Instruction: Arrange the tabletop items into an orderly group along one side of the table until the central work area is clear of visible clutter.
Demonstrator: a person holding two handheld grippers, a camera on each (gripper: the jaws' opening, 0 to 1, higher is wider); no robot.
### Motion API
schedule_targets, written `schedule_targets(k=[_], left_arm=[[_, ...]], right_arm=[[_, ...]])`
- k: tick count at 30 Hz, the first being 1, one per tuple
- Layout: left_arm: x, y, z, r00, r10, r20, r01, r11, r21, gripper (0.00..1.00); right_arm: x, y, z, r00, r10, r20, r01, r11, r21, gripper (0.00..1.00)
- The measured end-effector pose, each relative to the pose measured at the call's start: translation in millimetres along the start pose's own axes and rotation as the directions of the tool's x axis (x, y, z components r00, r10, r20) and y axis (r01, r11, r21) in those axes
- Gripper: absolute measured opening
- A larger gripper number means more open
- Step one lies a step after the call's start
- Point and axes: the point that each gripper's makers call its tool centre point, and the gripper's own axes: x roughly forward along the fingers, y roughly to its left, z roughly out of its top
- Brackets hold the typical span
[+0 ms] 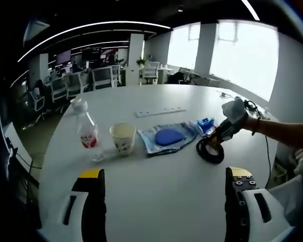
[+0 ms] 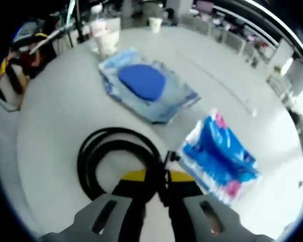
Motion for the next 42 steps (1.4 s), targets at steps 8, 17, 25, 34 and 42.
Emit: schedule_targets(k=[8,17,25,34,42], left_arm=[[-3,2.8,-7.0,1.0,-0.001,-0.021,0.001,1.0,-0.006,1.0],[-5,4.7,-6.9,1.0,-0.007,-0.022,0.007,1.0,-0.009,1.0],[-6,3.4,-8.8,0.999,-0.048,-0.019,0.047,0.996,-0.071,1.0],[-14,14.0,-3.6,0.999,-0.032,-0.003,0.032,0.999,-0.043,1.0],[-21,16.3,-2.1,0.999,-0.038,0.003,0.038,0.999,-0.028,1.0]], right_arm=[[-9,-5,6.7,0.997,-0.049,0.06,0.041,0.991,0.128,0.28],[-27,1,14.3,0.992,-0.032,0.122,0.004,0.975,0.224,0.56],[-51,21,32.6,0.965,0.016,0.263,-0.101,0.945,0.31,0.81],[-84,36,44.0,0.948,-0.018,0.319,-0.085,0.948,0.307,0.99],[-115,55,46.3,0.933,-0.039,0.357,-0.079,0.948,0.309,1.0]])
